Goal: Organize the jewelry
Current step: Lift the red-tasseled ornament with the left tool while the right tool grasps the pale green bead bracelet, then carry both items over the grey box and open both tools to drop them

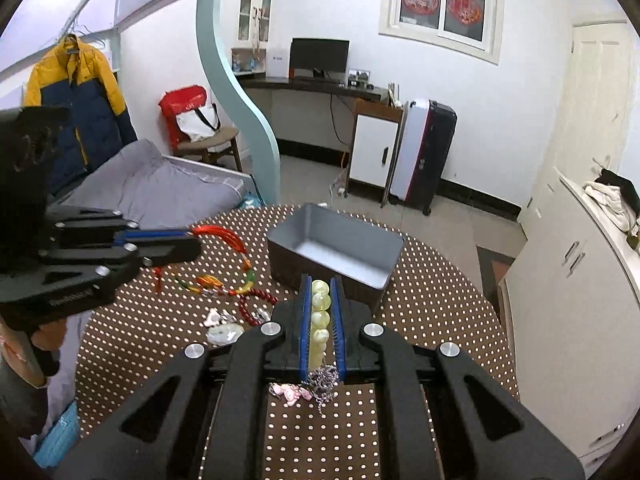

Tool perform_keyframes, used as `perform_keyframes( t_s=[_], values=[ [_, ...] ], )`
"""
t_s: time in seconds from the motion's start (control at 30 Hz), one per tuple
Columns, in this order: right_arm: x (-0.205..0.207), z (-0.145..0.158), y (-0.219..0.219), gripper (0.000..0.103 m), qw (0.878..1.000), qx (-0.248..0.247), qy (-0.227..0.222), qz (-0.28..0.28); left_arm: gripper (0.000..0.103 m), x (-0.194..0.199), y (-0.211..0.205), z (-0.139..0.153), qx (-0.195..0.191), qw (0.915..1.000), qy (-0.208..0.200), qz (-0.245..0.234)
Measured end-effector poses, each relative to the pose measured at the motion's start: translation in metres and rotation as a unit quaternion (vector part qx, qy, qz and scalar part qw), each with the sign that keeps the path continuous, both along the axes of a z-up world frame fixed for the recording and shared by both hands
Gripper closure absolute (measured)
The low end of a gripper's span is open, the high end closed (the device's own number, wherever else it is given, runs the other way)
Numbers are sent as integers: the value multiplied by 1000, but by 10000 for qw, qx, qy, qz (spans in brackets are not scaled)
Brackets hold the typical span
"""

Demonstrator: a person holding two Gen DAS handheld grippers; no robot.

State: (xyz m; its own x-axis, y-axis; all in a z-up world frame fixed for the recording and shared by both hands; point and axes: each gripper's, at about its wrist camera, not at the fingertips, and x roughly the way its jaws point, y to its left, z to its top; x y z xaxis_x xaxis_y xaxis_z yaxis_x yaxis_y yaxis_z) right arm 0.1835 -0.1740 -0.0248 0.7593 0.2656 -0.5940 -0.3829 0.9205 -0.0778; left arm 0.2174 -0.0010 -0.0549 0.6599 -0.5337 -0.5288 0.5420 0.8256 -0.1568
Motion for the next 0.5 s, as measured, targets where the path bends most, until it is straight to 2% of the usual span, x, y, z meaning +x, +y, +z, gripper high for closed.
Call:
perform_keyframes(
  t_s=[0.13, 0.5],
  values=[
    [-2, 15, -1, 95, 9998, 139, -157, 30, 97, 4, -6, 8, -28, 10000, -35, -80],
    [0, 52, 5, 95, 9974, 115, -699, 90, 97, 17, -11, 26, -233, 9995, -94, -206]
  ],
)
